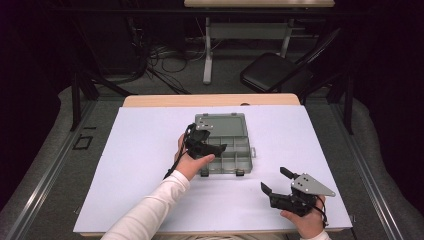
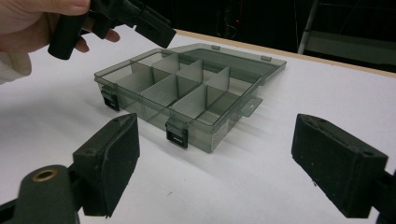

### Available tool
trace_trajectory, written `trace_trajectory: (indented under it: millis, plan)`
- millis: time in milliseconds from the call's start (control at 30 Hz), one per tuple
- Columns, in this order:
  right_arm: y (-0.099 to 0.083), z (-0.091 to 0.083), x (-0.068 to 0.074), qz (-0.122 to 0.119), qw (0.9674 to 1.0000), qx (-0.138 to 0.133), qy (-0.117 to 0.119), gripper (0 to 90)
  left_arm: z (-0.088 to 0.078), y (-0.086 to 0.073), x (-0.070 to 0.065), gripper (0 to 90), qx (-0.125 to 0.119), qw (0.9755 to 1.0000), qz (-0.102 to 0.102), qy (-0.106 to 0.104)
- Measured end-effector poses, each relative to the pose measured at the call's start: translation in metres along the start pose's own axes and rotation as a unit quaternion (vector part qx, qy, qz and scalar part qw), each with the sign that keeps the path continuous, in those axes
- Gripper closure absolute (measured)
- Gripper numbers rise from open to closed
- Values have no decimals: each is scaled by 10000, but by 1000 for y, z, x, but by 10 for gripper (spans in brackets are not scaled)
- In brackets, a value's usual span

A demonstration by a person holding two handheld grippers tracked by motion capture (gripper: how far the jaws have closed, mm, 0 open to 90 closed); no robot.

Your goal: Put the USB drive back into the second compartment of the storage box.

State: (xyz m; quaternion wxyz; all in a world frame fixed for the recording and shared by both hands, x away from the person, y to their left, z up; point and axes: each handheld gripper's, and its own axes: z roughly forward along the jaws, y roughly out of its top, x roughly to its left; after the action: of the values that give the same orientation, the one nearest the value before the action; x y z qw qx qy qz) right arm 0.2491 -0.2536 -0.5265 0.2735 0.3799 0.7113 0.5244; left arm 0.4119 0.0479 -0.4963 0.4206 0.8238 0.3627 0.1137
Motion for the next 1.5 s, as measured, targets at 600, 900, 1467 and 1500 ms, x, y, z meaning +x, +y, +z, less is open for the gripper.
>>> trace_trajectory:
  millis: [600, 900, 1467, 1500]
  plan:
    - [0, 0, 0, -3, 10000, -14, 2, 150, -39, -11, -5, 99, -225, 9981, -9, -582]
    - [1, 0, 1, -28, 10000, 11, -4, 150, -67, -23, -3, 61, -593, 9949, -6, -816]
    - [0, 1, 2, -11, 10000, 13, 0, 150, -111, -61, 4, 6, -1046, 9909, 92, -843]
    - [0, 1, 2, 4, 10000, 13, 2, 150, -113, -64, 4, 6, -1067, 9905, 100, -858]
